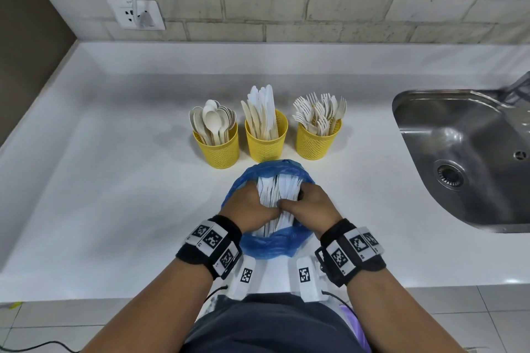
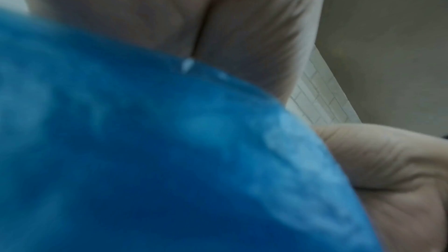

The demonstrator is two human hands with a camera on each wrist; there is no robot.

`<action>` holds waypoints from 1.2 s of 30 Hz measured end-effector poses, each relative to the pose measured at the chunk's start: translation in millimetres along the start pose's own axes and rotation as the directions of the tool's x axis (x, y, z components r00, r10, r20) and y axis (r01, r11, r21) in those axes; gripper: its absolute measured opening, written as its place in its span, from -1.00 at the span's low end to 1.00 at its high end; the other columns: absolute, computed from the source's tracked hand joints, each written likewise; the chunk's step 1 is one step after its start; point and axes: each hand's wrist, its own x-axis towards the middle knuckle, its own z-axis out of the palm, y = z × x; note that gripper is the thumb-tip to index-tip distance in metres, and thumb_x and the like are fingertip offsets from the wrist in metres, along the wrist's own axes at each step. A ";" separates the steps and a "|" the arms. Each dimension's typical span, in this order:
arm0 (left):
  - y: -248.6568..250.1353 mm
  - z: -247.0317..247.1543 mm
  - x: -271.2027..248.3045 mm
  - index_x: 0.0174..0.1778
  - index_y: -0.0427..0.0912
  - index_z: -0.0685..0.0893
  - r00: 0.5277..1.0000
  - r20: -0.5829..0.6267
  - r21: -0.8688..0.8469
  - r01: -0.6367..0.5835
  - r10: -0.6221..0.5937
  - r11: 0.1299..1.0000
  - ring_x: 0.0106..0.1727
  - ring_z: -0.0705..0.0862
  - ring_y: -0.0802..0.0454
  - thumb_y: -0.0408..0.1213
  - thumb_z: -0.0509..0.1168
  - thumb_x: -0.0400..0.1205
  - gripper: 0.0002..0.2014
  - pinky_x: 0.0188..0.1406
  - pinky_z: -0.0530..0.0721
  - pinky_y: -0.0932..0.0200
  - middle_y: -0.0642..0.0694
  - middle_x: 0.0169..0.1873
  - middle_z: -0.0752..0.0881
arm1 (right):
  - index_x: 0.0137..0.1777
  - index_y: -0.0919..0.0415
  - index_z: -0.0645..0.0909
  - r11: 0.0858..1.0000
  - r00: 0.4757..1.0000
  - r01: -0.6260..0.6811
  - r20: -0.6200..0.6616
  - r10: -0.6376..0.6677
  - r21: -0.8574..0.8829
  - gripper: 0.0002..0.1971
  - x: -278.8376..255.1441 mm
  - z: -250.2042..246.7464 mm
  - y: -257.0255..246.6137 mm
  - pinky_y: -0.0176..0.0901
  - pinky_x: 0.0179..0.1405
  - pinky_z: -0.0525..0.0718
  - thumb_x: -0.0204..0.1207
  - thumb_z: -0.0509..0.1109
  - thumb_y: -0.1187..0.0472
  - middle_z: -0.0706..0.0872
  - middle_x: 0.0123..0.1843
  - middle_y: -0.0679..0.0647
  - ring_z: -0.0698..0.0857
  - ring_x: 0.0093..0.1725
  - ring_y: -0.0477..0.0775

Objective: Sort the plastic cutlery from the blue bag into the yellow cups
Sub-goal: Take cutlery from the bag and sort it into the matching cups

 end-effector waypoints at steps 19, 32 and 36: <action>9.2 -5.2 -6.7 0.05 -0.07 0.79 0.994 0.109 -0.240 0.045 -0.019 0.970 -0.17 0.83 0.08 -0.37 0.39 0.49 -0.76 -0.30 0.72 0.30 -0.04 -0.15 0.87 | -0.22 0.30 0.73 0.983 0.998 -0.033 0.057 0.023 0.182 -0.79 -3.6 0.6 -1.8 0.50 -0.04 0.79 0.21 0.44 0.18 0.81 -0.24 0.30 0.84 -0.13 0.44; 6.9 0.3 -11.8 0.40 -0.03 0.46 0.974 0.225 -0.324 0.081 -0.006 0.942 0.10 0.84 0.00 -0.09 0.58 0.19 -0.18 0.16 0.84 -0.15 -0.09 0.09 0.81 | -0.37 0.12 0.55 0.958 1.000 0.020 0.016 -0.026 0.286 -0.70 -11.4 1.0 0.1 0.23 -0.21 0.73 0.40 0.65 0.22 0.62 -0.47 0.03 0.62 -0.41 0.04; 7.7 3.6 -15.9 0.38 0.00 0.49 0.982 0.187 -0.325 0.041 0.022 0.945 0.10 0.84 -0.01 -0.10 0.62 0.18 -0.19 0.17 0.83 -0.19 -0.07 0.08 0.83 | -0.24 0.21 0.72 0.963 0.995 0.097 -0.017 -0.096 0.251 -0.84 -15.8 3.2 -2.9 -0.02 -0.21 0.72 0.49 0.64 0.27 0.79 -0.39 0.05 0.73 -0.37 -0.02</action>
